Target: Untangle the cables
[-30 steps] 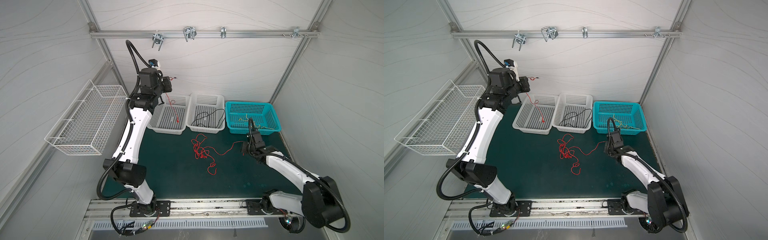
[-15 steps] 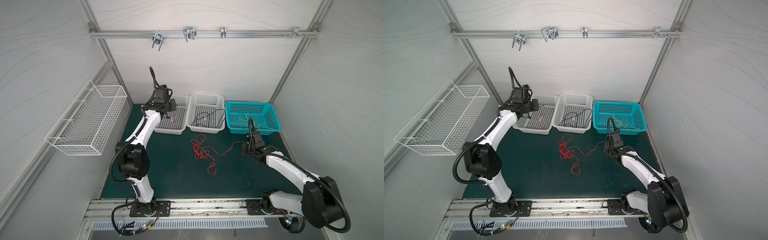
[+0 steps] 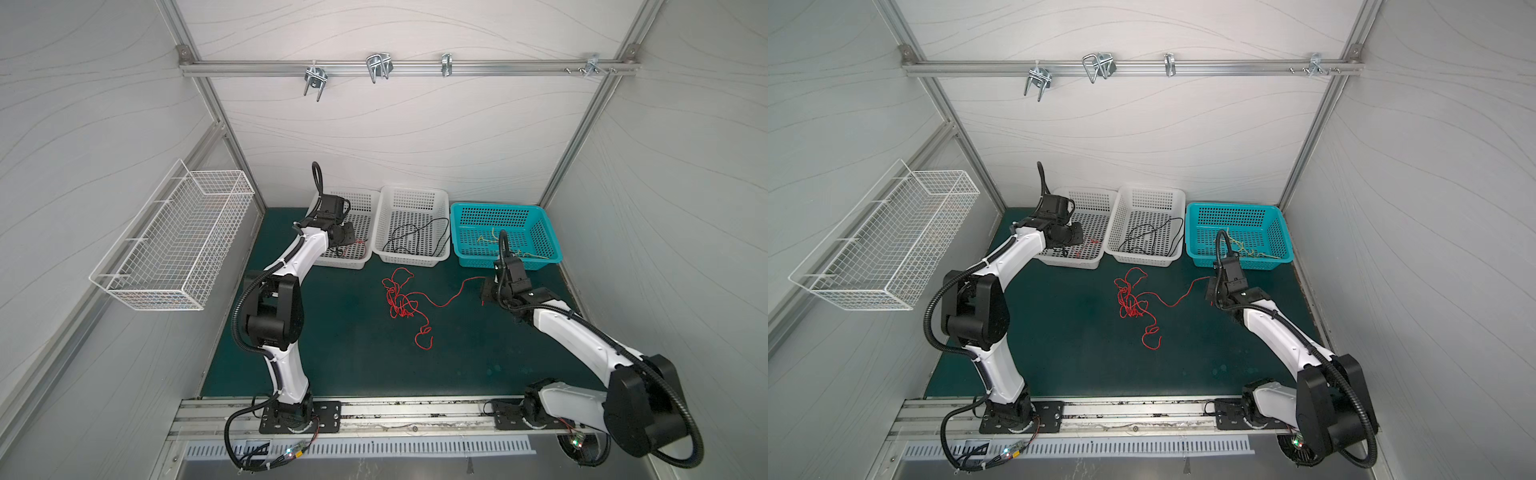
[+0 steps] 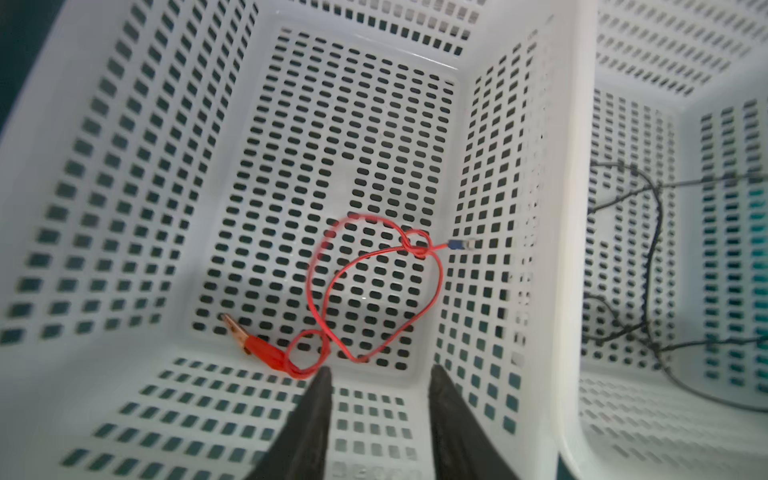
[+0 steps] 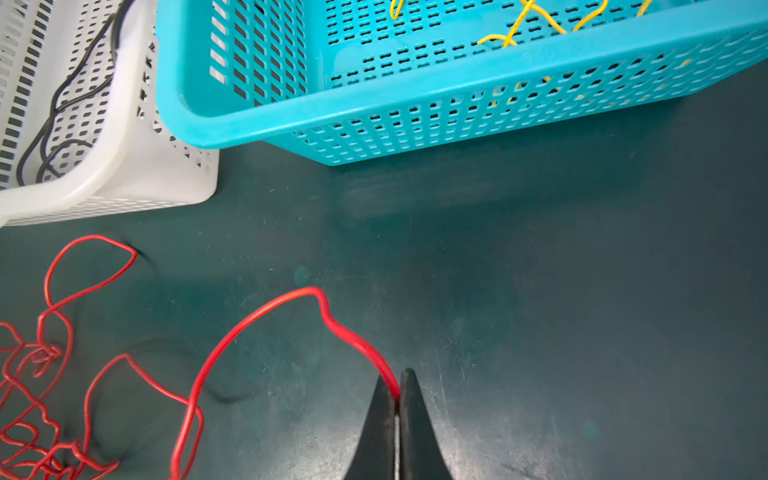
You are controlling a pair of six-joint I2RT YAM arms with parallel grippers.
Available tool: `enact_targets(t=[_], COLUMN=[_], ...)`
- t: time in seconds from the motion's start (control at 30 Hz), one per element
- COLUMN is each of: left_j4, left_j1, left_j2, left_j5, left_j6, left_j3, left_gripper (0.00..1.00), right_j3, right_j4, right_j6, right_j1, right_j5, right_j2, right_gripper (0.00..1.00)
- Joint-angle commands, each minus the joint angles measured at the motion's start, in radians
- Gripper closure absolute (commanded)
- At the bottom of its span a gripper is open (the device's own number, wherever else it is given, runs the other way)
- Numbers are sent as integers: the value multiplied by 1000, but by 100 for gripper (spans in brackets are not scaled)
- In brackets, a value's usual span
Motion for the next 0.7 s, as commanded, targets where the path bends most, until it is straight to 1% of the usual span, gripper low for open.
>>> enact_targets(t=[0.0, 0.03, 0.13, 0.3, 0.33, 0.4, 0.43, 0.5, 0.57, 0.67], left_j4=[29, 35, 40, 73, 82, 112, 126, 156, 182, 200], left_j1=[-8, -13, -45, -142, -159, -194, -208, -233, -261, -294], left_j2=[-48, -60, -107, -190, -206, -243, -259, -294, -328, -369], left_j5=[16, 14, 0, -48, -49, -41, -37, -22, -17, -16], left_j6=[0, 3, 21, 75, 82, 94, 96, 100, 101, 89], left_j3=[-11, -19, -42, -107, -125, -169, -190, -236, -281, -331], left_gripper=[42, 39, 35, 35, 35, 35, 35, 35, 35, 35], right_j3=[25, 26, 30, 45, 44, 35, 29, 15, -1, -11], right_j4=[-29, -30, -32, -54, -56, -39, -30, 0, 53, 127], right_j6=[9, 6, -11, -53, -63, -88, -98, -122, -157, -176], right_j1=[6, 6, 6, 7, 7, 7, 7, 8, 15, 45], right_j5=[4, 6, 6, 26, 25, 3, -14, -76, -187, -324], right_j2=[-6, -5, -2, -14, -23, -51, -66, -102, -133, -136], right_gripper=[98, 95, 86, 72, 70, 63, 60, 52, 45, 40])
